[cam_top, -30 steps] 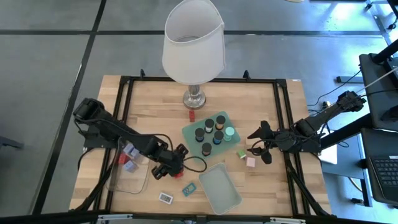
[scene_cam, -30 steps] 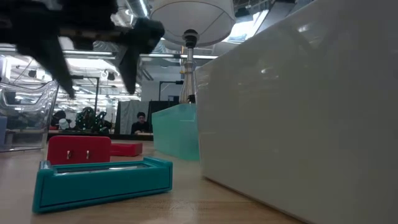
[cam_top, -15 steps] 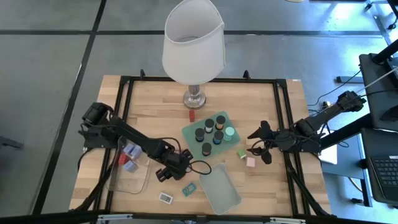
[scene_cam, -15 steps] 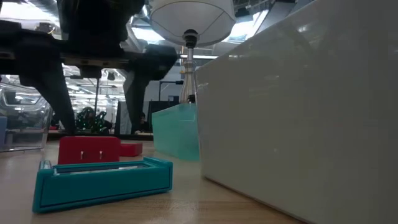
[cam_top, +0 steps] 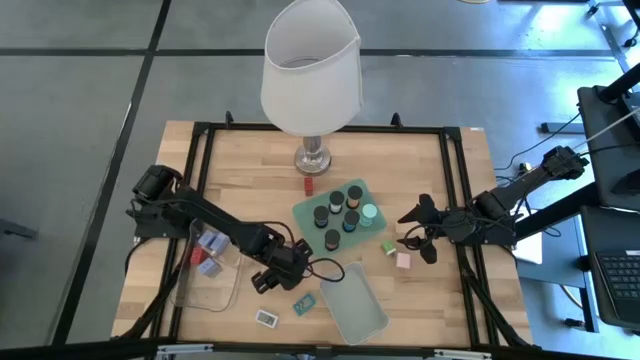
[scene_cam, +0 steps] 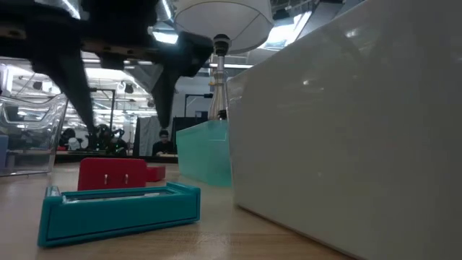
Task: Pick & Place Office items
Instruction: Put the bottom red charger adapter into the transparent bin
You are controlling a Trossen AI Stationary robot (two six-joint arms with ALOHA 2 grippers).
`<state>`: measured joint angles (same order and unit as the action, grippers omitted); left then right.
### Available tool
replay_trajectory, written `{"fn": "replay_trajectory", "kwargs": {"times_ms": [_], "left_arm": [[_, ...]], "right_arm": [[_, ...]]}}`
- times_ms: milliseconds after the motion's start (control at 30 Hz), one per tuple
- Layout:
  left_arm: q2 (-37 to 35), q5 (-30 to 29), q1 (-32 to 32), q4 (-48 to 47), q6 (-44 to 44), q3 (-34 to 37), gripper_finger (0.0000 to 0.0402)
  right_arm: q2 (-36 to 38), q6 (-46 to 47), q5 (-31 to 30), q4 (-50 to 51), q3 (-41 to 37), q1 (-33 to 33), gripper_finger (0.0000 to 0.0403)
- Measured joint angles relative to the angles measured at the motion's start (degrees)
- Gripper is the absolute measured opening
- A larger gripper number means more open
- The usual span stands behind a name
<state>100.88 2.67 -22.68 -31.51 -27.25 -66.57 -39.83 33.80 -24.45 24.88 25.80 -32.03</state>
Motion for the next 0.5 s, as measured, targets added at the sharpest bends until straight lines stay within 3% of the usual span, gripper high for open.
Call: {"fn": "replay_trajectory", "kwargs": {"times_ms": [167,500], "left_arm": [[0.52,2.14,0.19,0.88,2.96,1.88,0.0269],[5.48,1.69,1.66,1.67,-1.29,2.86,0.0269]], "right_arm": [[0.00,0.00,-0.02,0.01,0.00,-0.01,0.0291],[0.00,0.00,-0.06,-0.01,-0.02,0.00,0.0291]]}}
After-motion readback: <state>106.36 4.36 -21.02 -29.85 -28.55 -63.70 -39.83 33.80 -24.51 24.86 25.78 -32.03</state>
